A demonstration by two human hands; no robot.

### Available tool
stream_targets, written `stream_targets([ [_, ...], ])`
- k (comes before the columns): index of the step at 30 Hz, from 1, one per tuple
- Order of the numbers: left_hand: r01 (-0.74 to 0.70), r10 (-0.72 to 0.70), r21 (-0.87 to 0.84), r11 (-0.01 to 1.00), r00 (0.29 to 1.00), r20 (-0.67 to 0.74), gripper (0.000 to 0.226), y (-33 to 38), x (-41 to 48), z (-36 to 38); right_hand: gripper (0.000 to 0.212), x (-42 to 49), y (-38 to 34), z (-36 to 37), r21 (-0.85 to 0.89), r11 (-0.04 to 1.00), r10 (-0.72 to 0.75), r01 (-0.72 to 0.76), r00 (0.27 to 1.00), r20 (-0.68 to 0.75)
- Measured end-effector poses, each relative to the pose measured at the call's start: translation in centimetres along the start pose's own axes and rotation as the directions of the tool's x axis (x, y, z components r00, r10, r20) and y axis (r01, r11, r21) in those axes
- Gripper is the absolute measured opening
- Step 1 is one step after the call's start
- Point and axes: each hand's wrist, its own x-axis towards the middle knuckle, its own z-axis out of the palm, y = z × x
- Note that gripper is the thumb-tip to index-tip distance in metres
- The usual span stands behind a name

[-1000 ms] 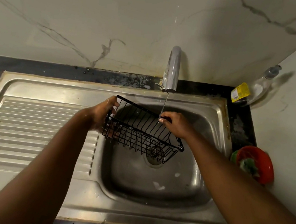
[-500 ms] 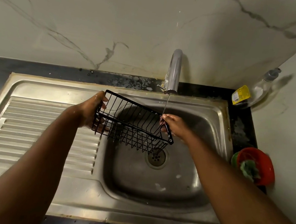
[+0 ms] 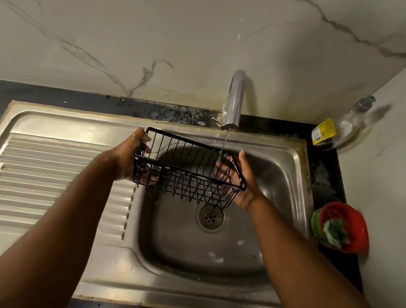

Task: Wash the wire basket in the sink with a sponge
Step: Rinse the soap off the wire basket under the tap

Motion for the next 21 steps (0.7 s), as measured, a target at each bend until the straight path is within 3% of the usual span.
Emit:
stream_targets([
  [9, 0.076, -0.076, 0.054, 0.996, 0.997, 0.003, 0.055, -0.6, -0.7, -3.9, 0.045, 0.6, 1.6, 2.1, -0.114, 0.989, 0.092, -0.092, 0.996, -0.002],
  [21, 0.055, -0.054, -0.005, 0.998, 0.989, 0.137, 0.056, -1.8, 0.5, -0.8, 0.045, -1.6, 0.1, -1.5, -0.084, 0.995, 0.045, -0.051, 0.997, -0.068],
])
